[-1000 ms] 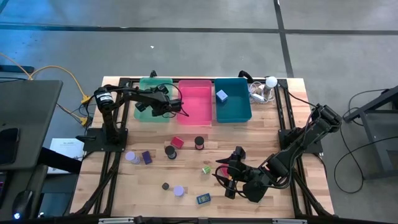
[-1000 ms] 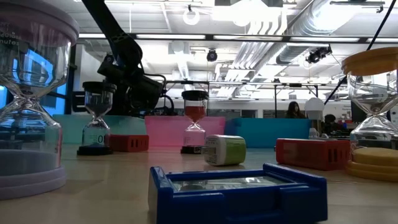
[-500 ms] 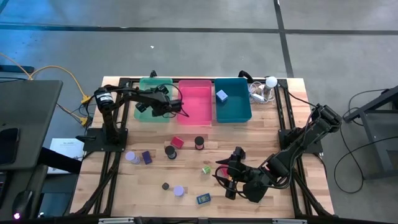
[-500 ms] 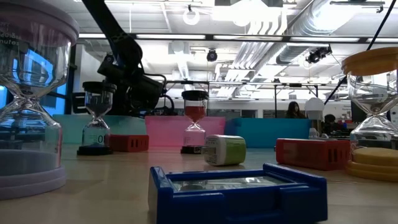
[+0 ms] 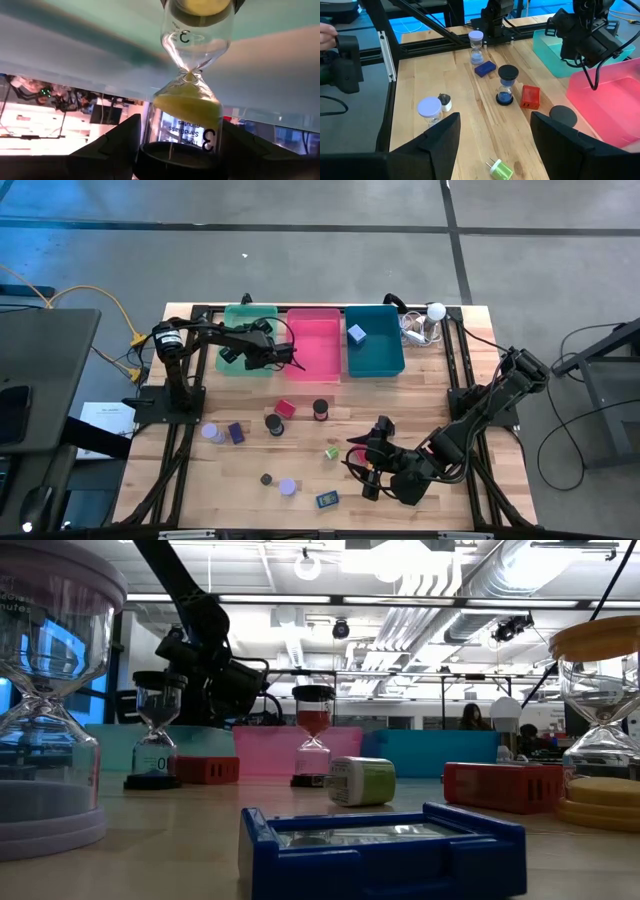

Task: Pick & Place Office items
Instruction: Put the green hourglass into the green bin

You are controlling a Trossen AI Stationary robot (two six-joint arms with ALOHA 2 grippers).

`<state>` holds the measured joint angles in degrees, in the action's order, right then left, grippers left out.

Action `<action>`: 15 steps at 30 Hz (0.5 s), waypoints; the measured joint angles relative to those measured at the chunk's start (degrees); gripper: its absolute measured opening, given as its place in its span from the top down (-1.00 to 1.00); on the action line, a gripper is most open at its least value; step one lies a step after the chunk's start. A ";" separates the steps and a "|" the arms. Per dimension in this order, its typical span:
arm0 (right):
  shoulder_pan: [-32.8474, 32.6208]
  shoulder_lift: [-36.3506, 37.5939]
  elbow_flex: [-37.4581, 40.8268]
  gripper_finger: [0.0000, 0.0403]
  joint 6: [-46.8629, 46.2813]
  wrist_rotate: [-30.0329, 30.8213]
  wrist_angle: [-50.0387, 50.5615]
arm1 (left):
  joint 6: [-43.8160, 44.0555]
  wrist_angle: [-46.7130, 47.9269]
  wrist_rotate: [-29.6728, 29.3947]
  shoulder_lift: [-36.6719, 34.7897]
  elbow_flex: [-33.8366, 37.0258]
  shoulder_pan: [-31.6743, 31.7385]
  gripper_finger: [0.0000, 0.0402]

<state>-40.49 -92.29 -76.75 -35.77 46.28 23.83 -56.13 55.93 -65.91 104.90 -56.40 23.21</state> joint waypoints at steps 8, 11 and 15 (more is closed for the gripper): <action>0.00 0.00 0.00 -0.15 0.00 0.00 -0.02 | -0.82 0.16 0.00 0.00 0.00 -0.14 -0.08; 0.00 0.00 0.00 -0.15 0.00 0.00 0.00 | -1.10 0.27 0.01 0.00 0.00 -0.14 -0.08; 0.00 0.00 0.00 -0.15 0.00 0.00 -0.01 | -1.04 0.82 -0.10 0.00 0.00 -0.14 -0.08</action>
<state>-40.49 -92.29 -76.75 -35.77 46.28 23.83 -57.17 56.75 -66.01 104.90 -56.40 23.07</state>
